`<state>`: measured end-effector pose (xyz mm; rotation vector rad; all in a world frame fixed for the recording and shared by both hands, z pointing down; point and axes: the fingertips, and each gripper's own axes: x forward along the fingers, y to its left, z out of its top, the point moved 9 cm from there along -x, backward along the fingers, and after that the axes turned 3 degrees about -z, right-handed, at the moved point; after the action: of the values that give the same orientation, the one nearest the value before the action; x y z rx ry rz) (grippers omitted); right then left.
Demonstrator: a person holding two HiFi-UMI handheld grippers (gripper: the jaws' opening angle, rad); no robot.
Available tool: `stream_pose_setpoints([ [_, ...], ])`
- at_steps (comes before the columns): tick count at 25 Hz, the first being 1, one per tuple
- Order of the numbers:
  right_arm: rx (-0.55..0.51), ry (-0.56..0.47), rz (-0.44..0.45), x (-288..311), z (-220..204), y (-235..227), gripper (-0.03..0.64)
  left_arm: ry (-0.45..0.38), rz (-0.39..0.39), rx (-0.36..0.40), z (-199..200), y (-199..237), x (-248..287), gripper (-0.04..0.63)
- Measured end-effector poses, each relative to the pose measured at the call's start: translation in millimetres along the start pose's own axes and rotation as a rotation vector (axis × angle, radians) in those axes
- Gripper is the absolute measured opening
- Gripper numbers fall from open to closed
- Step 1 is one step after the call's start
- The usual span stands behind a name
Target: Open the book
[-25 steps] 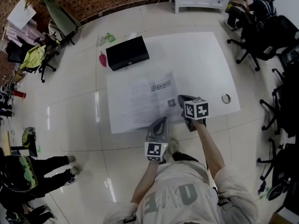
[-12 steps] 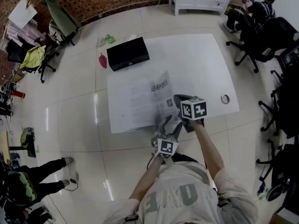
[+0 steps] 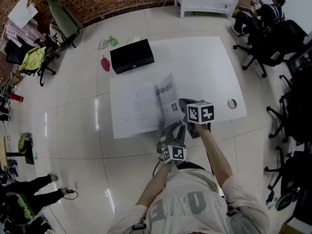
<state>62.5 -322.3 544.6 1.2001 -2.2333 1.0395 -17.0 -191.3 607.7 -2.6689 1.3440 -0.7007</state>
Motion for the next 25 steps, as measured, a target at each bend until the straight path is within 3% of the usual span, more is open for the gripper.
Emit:
stream_pose_setpoints([
  [7,0.001,-0.021,0.004,0.0,6.3,3.4,0.007,-0.048,0.081,-0.094,9.8,17.3,-23.0,0.028],
  [17,-0.032,-0.168,-0.051,-32.5,-6.9,2.3,0.006,-0.121,0.207,-0.213,12.6,49.6,-52.4,0.032],
  [19,-0.02,-0.137,-0.07,-31.6,-28.4,-5.4,0.006,-0.14,0.224,-0.245,12.4,52.6,-56.0,0.032],
  [25,-0.005,0.088,-0.179,-1.8,-117.6,-21.6,0.005,-0.151,0.249,-0.268,15.7,60.3,-62.3,0.032],
])
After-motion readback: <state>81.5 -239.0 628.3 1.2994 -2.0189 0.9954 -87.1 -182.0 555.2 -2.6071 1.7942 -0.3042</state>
